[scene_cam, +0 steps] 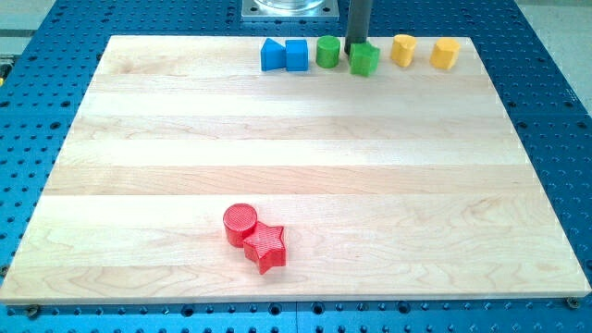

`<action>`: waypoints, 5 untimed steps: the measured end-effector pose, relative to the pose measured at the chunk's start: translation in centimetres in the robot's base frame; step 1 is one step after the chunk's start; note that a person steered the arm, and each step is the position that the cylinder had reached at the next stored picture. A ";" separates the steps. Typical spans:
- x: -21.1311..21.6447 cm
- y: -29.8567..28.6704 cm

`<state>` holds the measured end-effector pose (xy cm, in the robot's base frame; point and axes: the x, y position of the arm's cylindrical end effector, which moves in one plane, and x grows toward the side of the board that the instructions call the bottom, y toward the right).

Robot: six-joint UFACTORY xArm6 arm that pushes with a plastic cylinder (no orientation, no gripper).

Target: Place the green star at the center of the board

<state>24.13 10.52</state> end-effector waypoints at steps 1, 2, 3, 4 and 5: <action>2.2 0.9; 13.0 -4.1; 14.9 -4.3; 11.1 -8.4; 10.0 -2.4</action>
<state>34.15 8.07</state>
